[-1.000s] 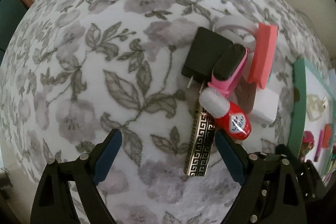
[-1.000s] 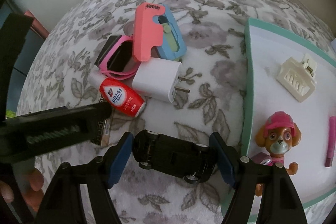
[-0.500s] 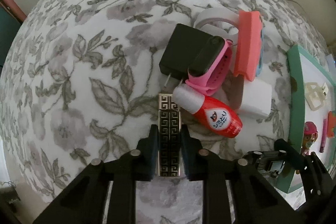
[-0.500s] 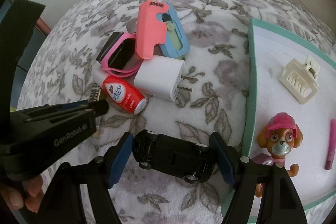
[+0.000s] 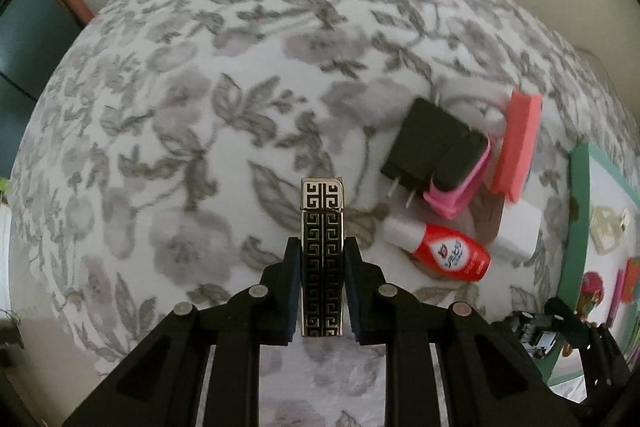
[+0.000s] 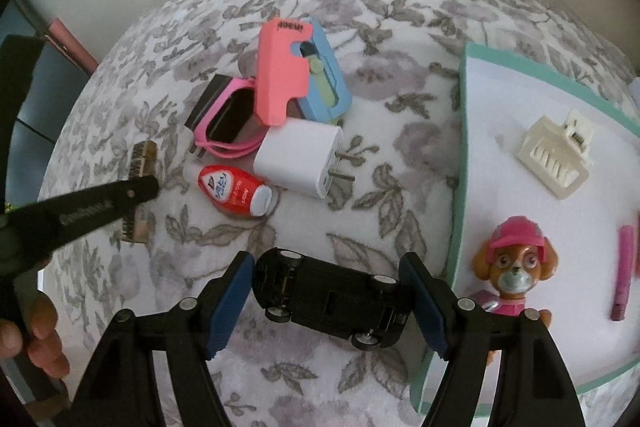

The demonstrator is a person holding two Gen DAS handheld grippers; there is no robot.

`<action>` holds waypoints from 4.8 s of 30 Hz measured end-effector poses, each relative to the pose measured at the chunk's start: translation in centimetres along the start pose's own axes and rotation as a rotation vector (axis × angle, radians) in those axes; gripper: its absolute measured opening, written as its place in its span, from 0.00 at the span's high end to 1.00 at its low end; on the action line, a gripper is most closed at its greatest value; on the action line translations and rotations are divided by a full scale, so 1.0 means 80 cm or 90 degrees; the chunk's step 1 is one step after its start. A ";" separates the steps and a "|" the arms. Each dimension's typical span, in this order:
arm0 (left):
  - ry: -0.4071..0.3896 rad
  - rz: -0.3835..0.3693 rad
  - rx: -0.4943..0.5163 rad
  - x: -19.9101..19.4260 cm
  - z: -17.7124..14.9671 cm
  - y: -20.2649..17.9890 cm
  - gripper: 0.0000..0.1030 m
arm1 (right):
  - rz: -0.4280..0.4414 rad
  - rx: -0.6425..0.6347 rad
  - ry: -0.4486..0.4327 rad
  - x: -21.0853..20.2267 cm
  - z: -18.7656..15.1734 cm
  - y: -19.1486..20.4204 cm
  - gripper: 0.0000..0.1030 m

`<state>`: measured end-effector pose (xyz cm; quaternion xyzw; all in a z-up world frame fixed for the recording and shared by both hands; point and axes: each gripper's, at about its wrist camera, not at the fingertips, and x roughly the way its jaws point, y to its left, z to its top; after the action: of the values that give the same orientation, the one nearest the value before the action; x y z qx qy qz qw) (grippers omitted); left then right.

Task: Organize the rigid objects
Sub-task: 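Carry the patterned case with the left tool while the right tool carries the toy car to the tray, then lower the case and toy car into the tray and open both tools, then move both tools back over the remaining pile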

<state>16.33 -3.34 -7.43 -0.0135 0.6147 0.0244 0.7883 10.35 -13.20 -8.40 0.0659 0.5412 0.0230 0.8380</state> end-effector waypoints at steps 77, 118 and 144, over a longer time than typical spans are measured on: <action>-0.022 -0.077 0.299 -0.056 -0.103 -0.260 0.68 | -0.151 0.302 -0.017 -0.106 -0.070 -0.317 0.25; -0.032 0.005 0.117 -0.040 -0.042 -0.135 0.17 | -0.182 0.173 -0.058 -0.098 -0.042 -0.234 0.00; -0.123 -0.031 -0.116 -0.073 0.019 0.077 0.02 | -0.121 0.083 -0.155 -0.110 0.011 -0.111 0.00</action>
<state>16.05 2.73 -1.35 -0.0976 0.5309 0.0619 0.8395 7.21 -23.02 -1.29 0.0709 0.4396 -0.0997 0.8898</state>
